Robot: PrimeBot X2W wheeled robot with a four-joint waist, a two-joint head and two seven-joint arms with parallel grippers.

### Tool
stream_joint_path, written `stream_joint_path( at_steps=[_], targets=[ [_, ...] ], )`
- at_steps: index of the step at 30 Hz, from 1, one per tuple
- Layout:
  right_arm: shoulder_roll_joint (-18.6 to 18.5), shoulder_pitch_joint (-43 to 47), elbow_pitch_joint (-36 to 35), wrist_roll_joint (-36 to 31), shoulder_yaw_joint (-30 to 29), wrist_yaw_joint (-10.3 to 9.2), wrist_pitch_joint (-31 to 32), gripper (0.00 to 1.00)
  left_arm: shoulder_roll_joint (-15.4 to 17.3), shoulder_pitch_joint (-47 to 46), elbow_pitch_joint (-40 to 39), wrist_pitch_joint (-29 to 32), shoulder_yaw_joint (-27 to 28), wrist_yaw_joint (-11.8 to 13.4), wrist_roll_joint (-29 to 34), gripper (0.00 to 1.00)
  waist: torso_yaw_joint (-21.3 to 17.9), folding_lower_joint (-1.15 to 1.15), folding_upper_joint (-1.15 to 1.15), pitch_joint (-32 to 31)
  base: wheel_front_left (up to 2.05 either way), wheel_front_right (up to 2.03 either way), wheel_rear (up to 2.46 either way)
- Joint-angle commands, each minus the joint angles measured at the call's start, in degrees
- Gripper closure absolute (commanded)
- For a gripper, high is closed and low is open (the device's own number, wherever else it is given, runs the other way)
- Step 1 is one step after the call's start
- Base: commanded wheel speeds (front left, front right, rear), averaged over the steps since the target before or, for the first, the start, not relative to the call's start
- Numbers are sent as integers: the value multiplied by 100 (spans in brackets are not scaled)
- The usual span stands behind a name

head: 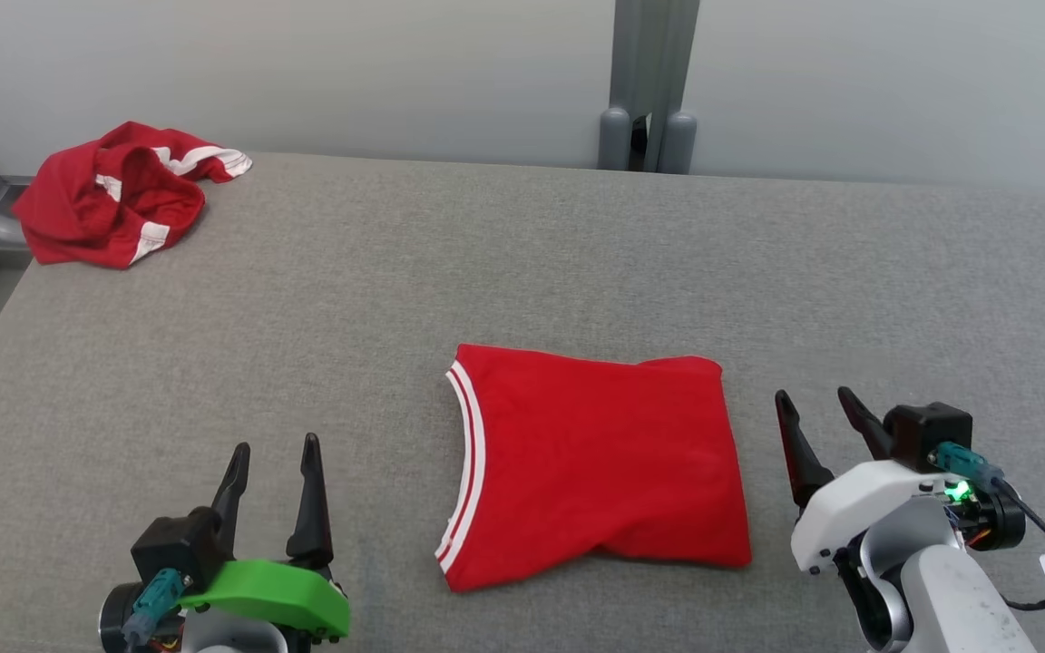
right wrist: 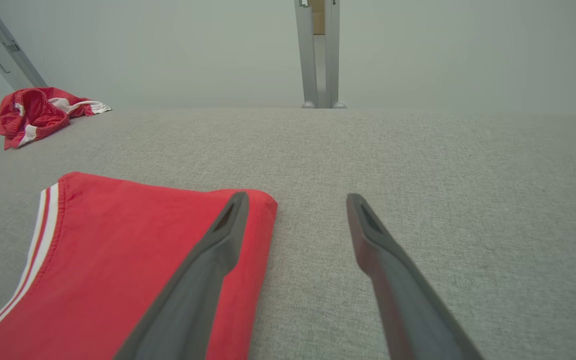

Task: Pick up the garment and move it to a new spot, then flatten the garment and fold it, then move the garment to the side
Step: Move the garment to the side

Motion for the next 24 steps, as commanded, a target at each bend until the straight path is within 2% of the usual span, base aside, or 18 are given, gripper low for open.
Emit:
stream_joint_path(
  at_steps=[1,8,15,21,23,24],
  targets=[
    [-15,-136,85,-28,-19,0,214,0,53,-112,-57,-2,-11,9,70,0,160,0,0,75,0,0,0],
    [-15,-477,526,-76,-73,0,1017,0,9,-174,-302,43,-78,-13,6,0,634,0,0,332,0,0,0],
    [-19,-632,1141,-110,-243,0,1225,0,-40,-251,-663,110,-123,-31,-38,0,1137,0,0,649,0,0,0],
    [1,-700,1689,54,-235,0,1253,0,-5,-194,-807,142,-160,16,-32,0,1329,0,0,746,0,0,0],
    [13,-747,1797,101,-202,1,1211,53,12,-158,-832,145,-155,35,-36,0,1329,0,0,754,0,0,0],
    [17,-782,1823,95,-195,2,1165,74,26,-133,-849,140,-146,47,-40,0,1308,0,0,759,0,0,0]
  ],
)
